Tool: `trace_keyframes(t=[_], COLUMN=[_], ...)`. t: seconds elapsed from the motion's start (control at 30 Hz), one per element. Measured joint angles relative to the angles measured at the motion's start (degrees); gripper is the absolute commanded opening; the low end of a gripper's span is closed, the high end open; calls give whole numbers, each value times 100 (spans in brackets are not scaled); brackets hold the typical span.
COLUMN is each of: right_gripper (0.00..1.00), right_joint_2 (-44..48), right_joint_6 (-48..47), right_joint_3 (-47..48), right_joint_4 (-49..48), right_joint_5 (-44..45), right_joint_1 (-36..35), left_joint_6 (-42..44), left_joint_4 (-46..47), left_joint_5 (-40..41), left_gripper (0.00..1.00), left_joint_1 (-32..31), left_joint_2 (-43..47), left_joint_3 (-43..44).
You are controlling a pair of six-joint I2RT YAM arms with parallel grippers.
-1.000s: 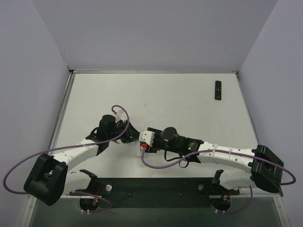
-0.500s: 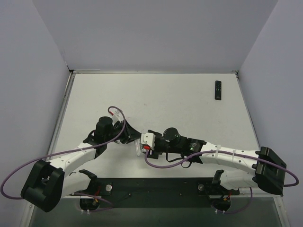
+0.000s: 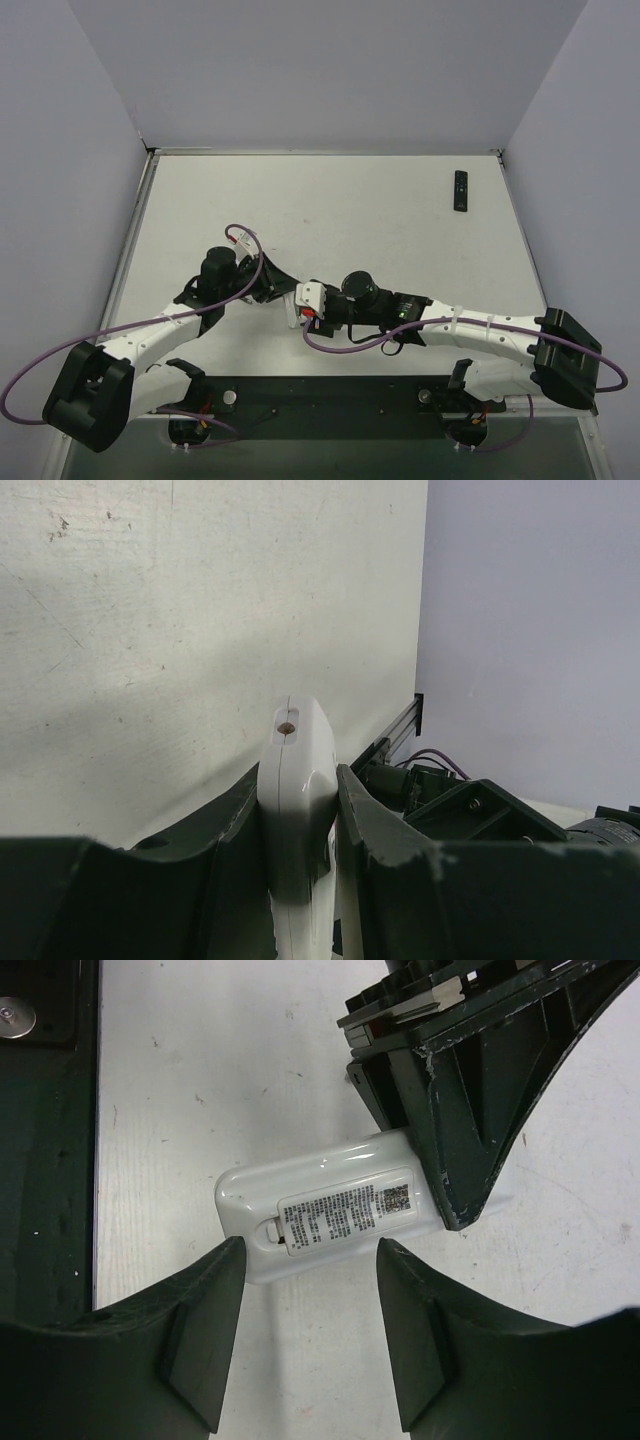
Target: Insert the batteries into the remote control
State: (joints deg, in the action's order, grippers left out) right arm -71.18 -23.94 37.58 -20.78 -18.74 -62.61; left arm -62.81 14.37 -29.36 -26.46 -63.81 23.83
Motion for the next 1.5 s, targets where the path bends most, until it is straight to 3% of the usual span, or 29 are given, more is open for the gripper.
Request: trace_keyframes(t=[0.43, 1.5], right_gripper=[39, 48], right_joint_2=[-61, -341], right_joint_6=[157, 291], right_joint_3=[2, 155], right_joint_4=[-7, -225], right_joint_5=[-33, -96], right_joint_1=[2, 33], left_joint_6=[247, 249], left_joint_4=[-111, -247], left_joint_5=[109, 125], left_gripper=[0, 0], left_joint_1=[0, 4], left_joint_2=[157, 201], left_joint_3=[0, -7])
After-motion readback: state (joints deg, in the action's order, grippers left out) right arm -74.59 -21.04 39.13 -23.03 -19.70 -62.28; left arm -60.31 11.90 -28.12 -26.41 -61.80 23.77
